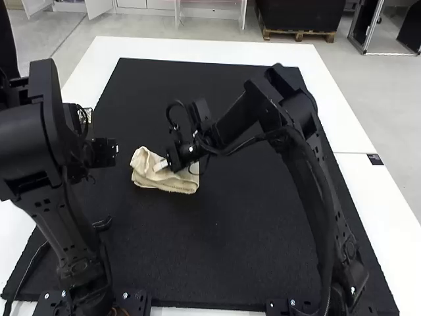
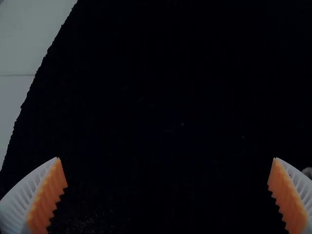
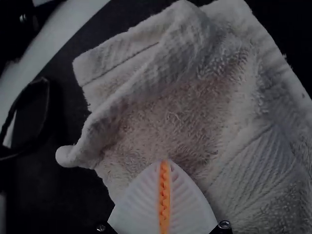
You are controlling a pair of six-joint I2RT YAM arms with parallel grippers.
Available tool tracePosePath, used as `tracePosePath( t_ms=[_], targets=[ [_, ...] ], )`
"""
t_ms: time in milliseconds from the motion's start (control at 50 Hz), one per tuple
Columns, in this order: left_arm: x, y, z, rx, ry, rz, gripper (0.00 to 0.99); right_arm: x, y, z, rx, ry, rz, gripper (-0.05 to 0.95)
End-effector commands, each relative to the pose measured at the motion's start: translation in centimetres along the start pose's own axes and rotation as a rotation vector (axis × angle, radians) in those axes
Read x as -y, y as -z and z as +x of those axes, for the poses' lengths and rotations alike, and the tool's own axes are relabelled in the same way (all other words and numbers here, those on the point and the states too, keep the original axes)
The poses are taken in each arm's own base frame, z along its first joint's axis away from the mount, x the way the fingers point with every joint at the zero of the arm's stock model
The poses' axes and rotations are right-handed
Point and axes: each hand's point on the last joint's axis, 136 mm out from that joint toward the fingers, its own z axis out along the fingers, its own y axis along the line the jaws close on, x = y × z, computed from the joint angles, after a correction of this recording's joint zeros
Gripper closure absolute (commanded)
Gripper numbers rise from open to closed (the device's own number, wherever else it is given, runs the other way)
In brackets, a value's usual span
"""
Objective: Fold the towel.
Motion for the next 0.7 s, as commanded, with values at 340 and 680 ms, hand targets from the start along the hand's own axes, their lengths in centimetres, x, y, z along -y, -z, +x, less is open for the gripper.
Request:
tracePosePath(
  t_ms=[340,680],
  targets=[
    [0.1,0.5,-2.3,0.07,-0.007,0.008,0.028,0.3,-1.1,3.9,0.028,-0.012,-0.028,0.92],
    [-0.3,1.2,-7.7,0.148,0.0,0.008,0.028,-5.2,6.5,-10.1,0.341,0.044,-0.075,0.9]
  ],
)
